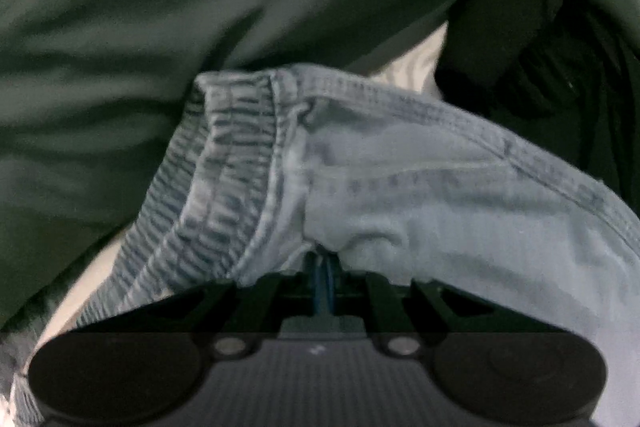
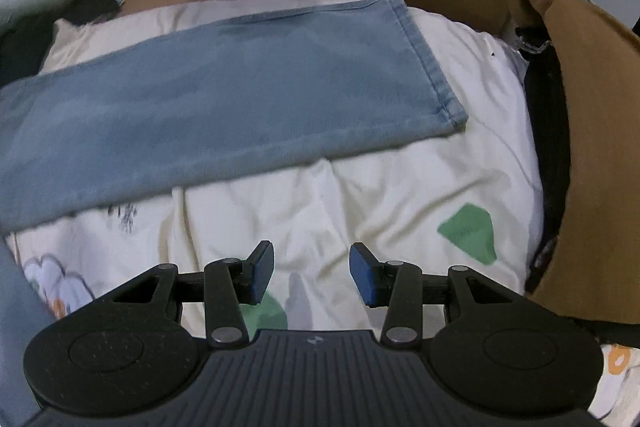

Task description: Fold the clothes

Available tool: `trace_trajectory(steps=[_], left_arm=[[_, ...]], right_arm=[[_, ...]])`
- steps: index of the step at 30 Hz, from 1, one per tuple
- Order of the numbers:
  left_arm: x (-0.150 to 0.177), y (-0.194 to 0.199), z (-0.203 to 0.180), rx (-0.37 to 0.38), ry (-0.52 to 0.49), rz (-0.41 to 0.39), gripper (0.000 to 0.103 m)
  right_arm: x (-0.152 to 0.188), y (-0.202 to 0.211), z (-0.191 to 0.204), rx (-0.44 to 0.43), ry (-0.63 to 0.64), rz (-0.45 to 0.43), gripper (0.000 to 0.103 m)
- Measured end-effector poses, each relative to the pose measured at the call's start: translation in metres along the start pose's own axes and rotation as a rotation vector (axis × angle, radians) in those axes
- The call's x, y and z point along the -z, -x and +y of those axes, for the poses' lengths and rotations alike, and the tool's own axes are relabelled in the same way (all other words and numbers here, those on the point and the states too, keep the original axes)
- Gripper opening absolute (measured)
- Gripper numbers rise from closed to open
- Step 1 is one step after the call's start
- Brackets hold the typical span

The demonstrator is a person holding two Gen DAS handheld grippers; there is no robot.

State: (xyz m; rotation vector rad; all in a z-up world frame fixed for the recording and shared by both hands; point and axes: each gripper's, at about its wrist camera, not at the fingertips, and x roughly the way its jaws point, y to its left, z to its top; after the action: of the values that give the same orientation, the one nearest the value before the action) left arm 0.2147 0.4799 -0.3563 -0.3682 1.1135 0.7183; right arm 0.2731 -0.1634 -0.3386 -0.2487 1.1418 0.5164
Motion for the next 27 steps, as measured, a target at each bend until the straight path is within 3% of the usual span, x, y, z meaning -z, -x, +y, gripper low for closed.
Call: trace_trajectory(steps=[7,12,16,20,27], left_arm=[[-0.027,-0.013,-0.002,-0.045,-0.031,-0.014,0.002],[-0.048,-0.012,0.01,0.009,0.039,0.008,0.002],[-0.05,0.003,0.0,-0.022,-0.043,0.009,0.006],[-0.038,0.025,-0.005,-0.015,-0.058,-0.016,0.021],[0.022,0.057,-0.041,0.09,-0.156,-0.027,0.021]], right_arm=[[-0.03,-0.02,0.014,0.008,0.065,-0.03,0.049],[-0.045,-0.041,0.018,0.048,0.07,-0.044,0.049],[-0.055,-0.055,0.019,0.073,0.058,-0.055,0.049],[-0.064,-0.059,0.024,0.058,0.077,-0.076,0.049],[-0.074,-0.084,0.037,0.057,0.138,-0.05,0.049]])
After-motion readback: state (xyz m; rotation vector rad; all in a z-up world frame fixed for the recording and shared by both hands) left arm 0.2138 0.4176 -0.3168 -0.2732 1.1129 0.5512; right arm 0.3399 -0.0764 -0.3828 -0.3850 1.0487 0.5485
